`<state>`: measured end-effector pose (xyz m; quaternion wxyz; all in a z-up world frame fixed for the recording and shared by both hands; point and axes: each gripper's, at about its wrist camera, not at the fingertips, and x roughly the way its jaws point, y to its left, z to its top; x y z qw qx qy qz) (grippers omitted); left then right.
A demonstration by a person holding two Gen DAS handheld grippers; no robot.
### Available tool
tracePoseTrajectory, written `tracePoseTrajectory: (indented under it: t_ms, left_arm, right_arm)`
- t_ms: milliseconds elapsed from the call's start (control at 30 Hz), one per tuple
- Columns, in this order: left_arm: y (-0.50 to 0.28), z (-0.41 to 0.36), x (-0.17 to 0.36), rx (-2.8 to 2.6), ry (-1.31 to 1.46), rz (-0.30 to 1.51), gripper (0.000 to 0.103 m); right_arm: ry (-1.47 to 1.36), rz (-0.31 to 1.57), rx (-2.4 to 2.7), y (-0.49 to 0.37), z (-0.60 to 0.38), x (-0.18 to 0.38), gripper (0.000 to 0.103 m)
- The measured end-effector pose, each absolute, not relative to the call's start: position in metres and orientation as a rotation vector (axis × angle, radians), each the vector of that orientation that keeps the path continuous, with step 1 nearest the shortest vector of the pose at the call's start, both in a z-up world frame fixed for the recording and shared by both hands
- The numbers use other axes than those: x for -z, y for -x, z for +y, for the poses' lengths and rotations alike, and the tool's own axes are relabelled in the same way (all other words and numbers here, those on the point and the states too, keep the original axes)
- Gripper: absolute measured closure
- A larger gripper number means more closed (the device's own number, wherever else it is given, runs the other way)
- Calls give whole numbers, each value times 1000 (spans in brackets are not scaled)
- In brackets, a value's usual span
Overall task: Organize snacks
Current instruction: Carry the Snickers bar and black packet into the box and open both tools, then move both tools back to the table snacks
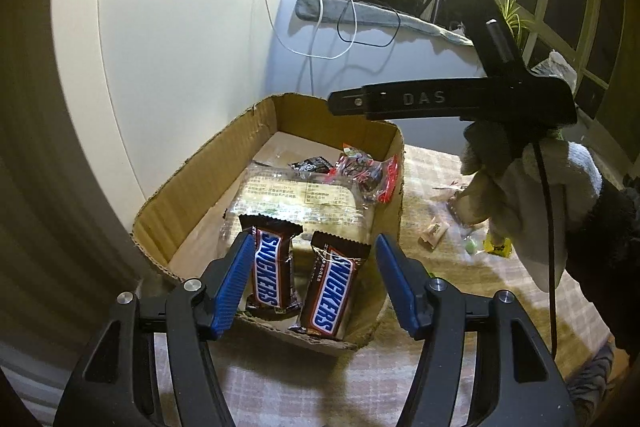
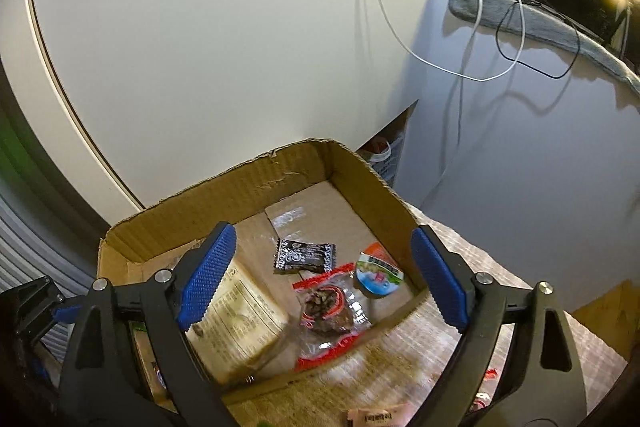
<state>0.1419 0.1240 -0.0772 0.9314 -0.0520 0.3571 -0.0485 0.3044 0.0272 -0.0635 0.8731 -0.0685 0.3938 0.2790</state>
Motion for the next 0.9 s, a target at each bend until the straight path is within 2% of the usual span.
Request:
tracePoseTrajectory:
  t_ms: [567,900]
  left_arm:
    - [-126,77,66,181,63,725,41]
    - [-122,41,84,246,57,792,52]
  right_arm:
    - [137,812,-509,-255,-68,42,12]
    - [146,875,-465,-227,-134,66,12]
